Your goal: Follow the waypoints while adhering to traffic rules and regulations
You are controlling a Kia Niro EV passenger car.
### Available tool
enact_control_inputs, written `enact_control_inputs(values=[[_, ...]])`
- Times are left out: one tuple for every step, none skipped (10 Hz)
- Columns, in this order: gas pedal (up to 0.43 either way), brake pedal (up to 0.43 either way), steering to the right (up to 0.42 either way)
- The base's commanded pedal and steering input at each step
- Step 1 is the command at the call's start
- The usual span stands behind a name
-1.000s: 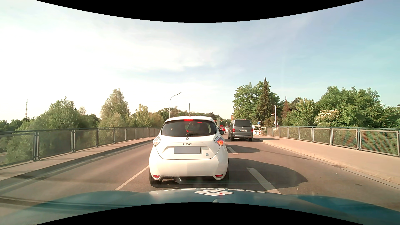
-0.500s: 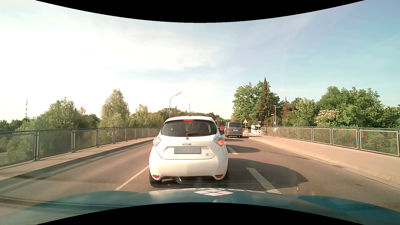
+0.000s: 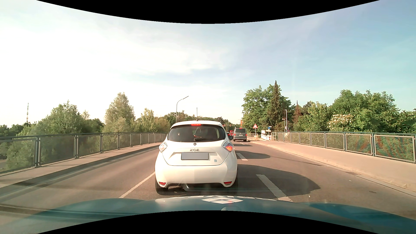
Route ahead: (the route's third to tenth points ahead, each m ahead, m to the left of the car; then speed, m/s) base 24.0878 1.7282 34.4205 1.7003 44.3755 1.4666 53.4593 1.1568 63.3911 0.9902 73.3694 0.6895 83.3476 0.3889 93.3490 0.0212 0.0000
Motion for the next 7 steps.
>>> enact_control_inputs(values=[[0.000,0.305,-0.001],[0.000,0.311,-0.002],[0.000,0.305,-0.002],[0.000,0.299,-0.002],[0.000,0.299,-0.002],[0.000,0.305,-0.002],[0.000,0.305,-0.002]])
